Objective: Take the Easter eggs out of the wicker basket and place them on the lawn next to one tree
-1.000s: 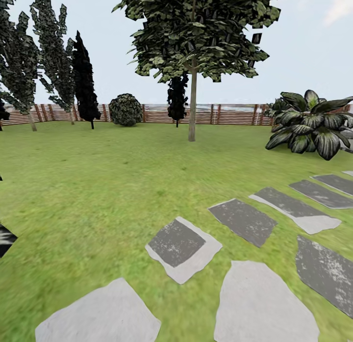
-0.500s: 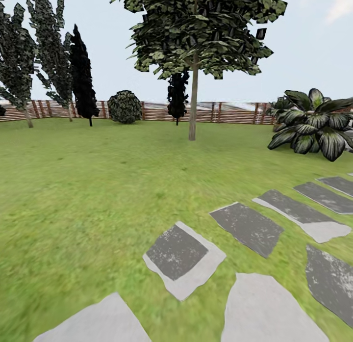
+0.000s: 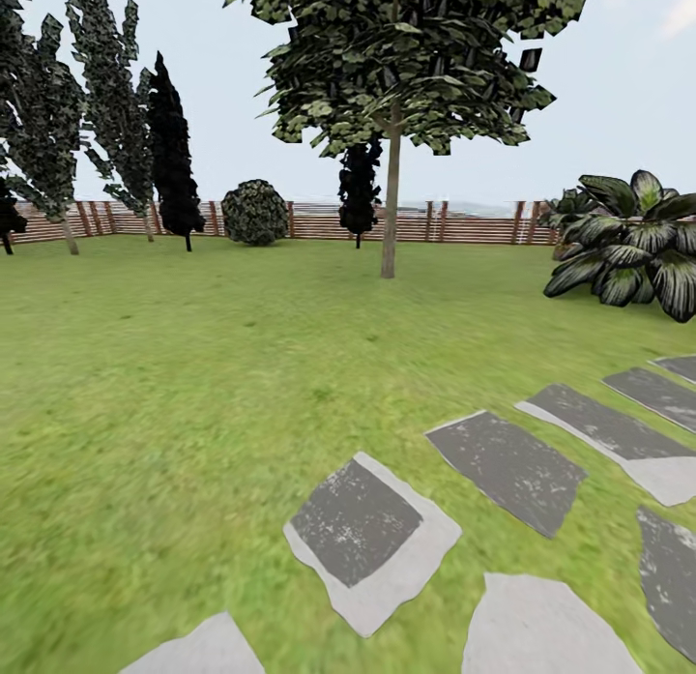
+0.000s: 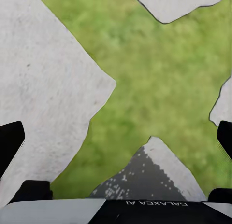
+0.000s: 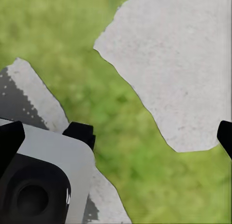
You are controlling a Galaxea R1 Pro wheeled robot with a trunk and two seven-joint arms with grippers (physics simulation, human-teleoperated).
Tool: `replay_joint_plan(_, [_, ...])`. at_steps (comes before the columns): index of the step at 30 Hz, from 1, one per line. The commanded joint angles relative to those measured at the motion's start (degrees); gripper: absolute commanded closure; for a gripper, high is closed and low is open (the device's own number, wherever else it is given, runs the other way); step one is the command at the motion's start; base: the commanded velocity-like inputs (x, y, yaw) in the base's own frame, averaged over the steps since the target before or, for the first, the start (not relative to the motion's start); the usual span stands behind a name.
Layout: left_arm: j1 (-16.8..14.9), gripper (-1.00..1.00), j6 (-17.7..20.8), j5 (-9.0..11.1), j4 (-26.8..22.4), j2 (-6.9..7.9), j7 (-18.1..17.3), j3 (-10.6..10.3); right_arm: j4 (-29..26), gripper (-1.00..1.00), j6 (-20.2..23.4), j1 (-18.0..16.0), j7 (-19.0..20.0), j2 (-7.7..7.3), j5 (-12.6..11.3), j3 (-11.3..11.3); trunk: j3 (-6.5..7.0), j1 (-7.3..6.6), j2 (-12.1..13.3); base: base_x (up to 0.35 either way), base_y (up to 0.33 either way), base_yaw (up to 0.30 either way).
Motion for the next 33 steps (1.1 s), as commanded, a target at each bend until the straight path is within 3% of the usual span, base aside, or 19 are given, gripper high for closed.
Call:
replay_joint_plan(1, [0.0, -1.0, -0.1, 0.6, -0.1, 0.01, 0.0, -0.1, 0.0, -1.0, -0.3, 0.0, 0.0, -0.04, 0.5, 0.2, -0.05, 0.04, 0.0, 0.335, 0.0, 0.016])
replay_joint_plan(22, [0.0, -1.0, -0.1, 0.6, -0.1, 0.01, 0.0, -0.1, 0.0, -1.0, -0.3, 0.0, 0.0, -0.04, 0.4, 0.2, -0.05, 0.04, 0.0, 0.335, 0.0, 0.004])
replay_joint_plan(33, [0.0, -1.0, -0.1, 0.6, -0.1, 0.01, -0.1, -0.1, 0.0, -1.0, -0.3, 0.0, 0.0, -0.04, 0.4, 0.2, -0.05, 0.04, 0.0, 0.335, 0.0, 0.094])
